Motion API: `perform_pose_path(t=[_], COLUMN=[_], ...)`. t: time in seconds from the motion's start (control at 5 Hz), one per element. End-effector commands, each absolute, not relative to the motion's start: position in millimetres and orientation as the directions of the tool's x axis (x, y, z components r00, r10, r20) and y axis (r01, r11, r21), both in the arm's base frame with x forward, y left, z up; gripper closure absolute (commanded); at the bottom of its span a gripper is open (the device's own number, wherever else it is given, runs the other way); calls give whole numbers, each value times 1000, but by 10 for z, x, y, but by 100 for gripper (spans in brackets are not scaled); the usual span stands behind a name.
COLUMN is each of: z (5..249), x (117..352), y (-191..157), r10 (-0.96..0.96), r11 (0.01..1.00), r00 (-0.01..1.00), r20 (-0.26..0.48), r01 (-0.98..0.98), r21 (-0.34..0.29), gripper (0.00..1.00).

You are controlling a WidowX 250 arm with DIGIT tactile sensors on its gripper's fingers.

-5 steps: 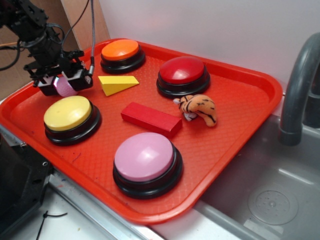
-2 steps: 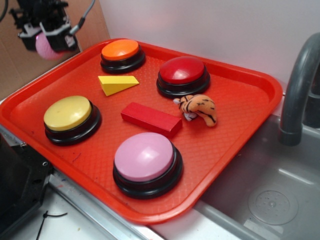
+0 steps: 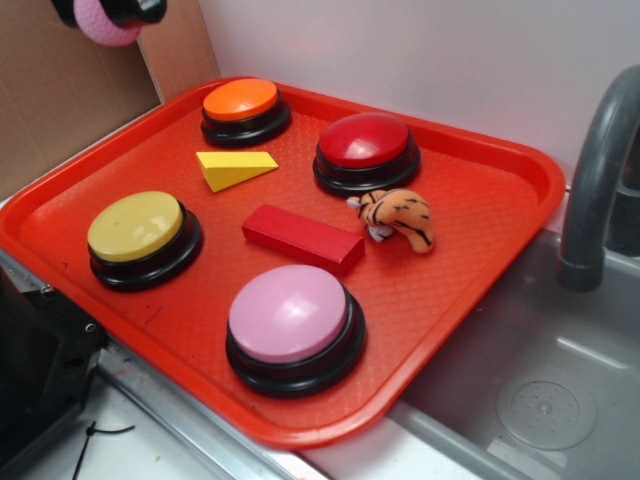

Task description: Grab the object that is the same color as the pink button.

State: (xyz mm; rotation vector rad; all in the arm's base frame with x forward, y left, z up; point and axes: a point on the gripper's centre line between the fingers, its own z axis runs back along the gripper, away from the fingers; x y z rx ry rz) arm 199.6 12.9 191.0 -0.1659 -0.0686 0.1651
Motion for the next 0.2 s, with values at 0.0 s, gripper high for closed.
perform_pose_path(t=[0.0], z=[2133], x=[2001], y=[-100], r10=[115], r11=[987], r00=[986], r20=[117], r01=[-101], r21=[-121], gripper=[100])
